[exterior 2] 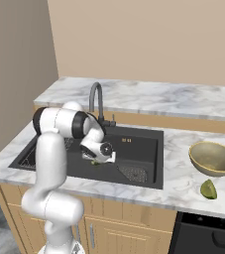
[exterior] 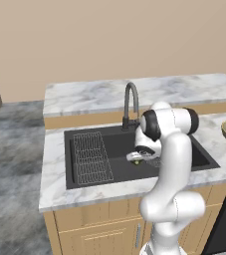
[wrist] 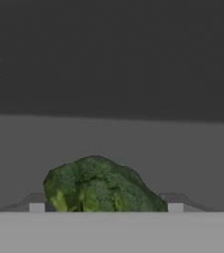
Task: Remove the broccoli and lemon wedge from the sink. Then move the bowl and cup from the counter to the sink for washing.
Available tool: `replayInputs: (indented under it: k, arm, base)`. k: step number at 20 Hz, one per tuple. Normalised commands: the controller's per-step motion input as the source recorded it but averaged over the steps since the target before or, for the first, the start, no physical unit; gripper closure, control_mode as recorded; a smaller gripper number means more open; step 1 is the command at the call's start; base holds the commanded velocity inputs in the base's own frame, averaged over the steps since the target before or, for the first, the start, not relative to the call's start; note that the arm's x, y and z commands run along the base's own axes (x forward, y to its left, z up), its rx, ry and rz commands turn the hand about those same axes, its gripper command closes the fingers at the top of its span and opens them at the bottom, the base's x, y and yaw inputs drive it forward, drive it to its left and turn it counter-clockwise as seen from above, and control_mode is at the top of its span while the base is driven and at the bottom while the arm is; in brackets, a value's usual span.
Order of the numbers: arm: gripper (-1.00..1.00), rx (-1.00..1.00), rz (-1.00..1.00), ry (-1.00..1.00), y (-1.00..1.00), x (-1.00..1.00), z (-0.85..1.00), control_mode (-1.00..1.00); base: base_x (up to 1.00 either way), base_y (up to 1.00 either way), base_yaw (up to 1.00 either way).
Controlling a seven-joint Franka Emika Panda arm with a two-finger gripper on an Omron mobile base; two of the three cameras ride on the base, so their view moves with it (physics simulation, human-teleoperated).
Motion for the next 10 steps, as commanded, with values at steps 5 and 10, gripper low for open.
replayInputs:
  k: [5,10]
  arm:
    - [1.00,0.01,0.00,-0.11,-0.16,-0.14,0.24,-1.00]
    - [1.00,0.02,0.00,-0.06,-0.15,-0.08,0.29,-1.00]
  base:
    - [0.00,0.00,0.00]
    - [0.00,0.00,0.00]
